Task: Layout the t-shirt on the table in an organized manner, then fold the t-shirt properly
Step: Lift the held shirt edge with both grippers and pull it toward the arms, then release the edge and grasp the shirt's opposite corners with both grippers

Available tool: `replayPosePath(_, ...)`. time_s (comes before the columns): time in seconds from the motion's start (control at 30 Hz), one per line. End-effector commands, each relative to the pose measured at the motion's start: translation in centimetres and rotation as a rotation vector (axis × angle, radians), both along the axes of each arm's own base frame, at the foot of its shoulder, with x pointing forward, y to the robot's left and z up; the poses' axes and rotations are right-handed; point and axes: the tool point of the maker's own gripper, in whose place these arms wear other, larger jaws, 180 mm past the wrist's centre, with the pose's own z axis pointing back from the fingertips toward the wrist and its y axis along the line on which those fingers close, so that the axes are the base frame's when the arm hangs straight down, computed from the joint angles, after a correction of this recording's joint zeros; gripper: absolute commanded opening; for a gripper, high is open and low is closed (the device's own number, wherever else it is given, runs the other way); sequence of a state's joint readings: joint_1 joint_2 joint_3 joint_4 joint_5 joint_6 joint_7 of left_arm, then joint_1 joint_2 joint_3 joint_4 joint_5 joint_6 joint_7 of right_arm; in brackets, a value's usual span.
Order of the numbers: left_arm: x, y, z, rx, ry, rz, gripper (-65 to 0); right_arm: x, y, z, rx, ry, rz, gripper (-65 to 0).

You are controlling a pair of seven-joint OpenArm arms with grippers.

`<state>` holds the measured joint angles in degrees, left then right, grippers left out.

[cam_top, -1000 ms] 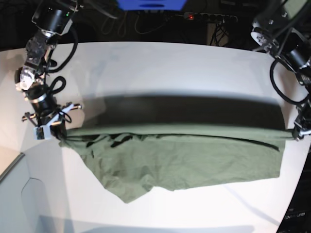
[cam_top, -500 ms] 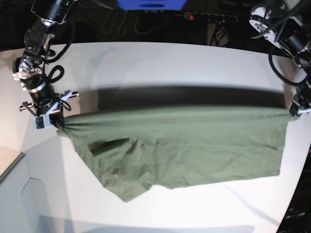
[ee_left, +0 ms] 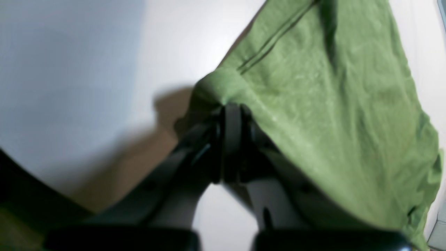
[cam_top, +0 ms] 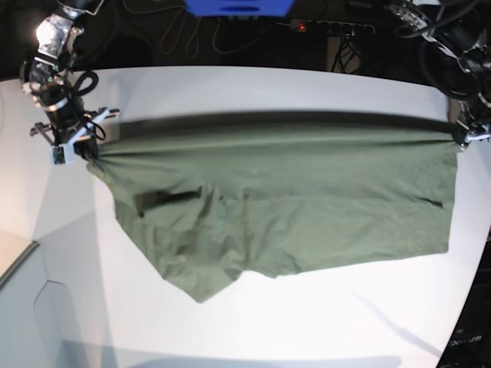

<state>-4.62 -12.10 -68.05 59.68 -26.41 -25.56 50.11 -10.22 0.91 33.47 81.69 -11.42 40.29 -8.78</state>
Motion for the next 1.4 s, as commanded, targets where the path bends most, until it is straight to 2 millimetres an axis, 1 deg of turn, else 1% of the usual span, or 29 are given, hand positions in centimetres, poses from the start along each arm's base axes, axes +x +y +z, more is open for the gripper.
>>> replayPosePath(0.0,0.7,1.8,1.8,0.057,-0.048,0.024,-65.0,0.2,-0.7,0.9,-0.013,-0.037,-0.006,-65.0)
replayPosePath(0.2,0.6,1.5,1.6,0.049,-0.044,0.023,-65.0,-2.7,-0.6,-0.7,-0.012,0.032,-0.002,-65.0)
replayPosePath(0.33,-0.2,1.0,0.8,0.040,-0.025,0.021,-65.0,-4.3,-0.6,-1.5,-0.012,0.066,-0.005,-65.0)
replayPosePath(0.47,-0.5,0.9,0.5,0.036,-0.013,0.020,-65.0,-5.9,0.0,-2.2,0.002,0.098,-0.011,-65.0)
replayPosePath(0.57,-0.5,0.2,0.1,0.023,-0.013,0.019,-65.0,-7.2,0.5,-2.9,0.015,0.124,-0.015,-65.0)
replayPosePath(0.7,-0.4,0.1,0.2,0.021,-0.013,0.013,-65.0,-8.3,0.7,-3.3,0.021,0.147,-0.017,-65.0)
replayPosePath(0.8,-0.4,0.1,0.2,0.021,-0.014,0.013,-65.0,-8.4,0.5,-2.9,0.007,0.141,-0.018,-65.0)
replayPosePath(0.83,-0.4,0.1,0.2,0.021,-0.014,0.013,-65.0,-8.8,0.0,-2.8,-0.001,0.144,-0.026,-65.0)
replayPosePath(0.9,-0.4,0.1,0.2,0.021,-0.014,0.013,-65.0,-8.9,-0.4,-2.1,-0.019,0.134,-0.029,-65.0)
replayPosePath(0.97,-0.6,0.2,0.1,0.021,-0.009,0.014,-65.0,-9.2,-0.4,-1.7,-0.030,0.132,-0.025,-65.0)
replayPosePath(1.03,-1.2,0.2,-0.2,0.021,0.003,0.014,-65.0,-9.6,-0.4,-1.5,-0.038,0.136,-0.019,-65.0)
replayPosePath(1.1,-1.4,-0.3,-0.5,0.006,0.015,0.007,-65.0,-9.7,0.1,-1.5,-0.029,0.132,-0.023,-65.0)
replayPosePath(1.2,-1.8,-0.8,-0.9,-0.022,0.048,-0.018,-65.0,-10.1,0.2,-1.6,-0.025,0.140,-0.026,-65.0)
replayPosePath(1.3,-2.8,-0.7,-1.2,-0.023,0.071,-0.022,-65.0,-10.4,0.4,-1.7,-0.022,0.144,-0.028,-65.0)
replayPosePath(1.37,-2.8,-0.5,-0.8,-0.009,0.068,-0.023,-65.0,-10.6,0.7,-1.8,-0.015,0.148,-0.031,-65.0)
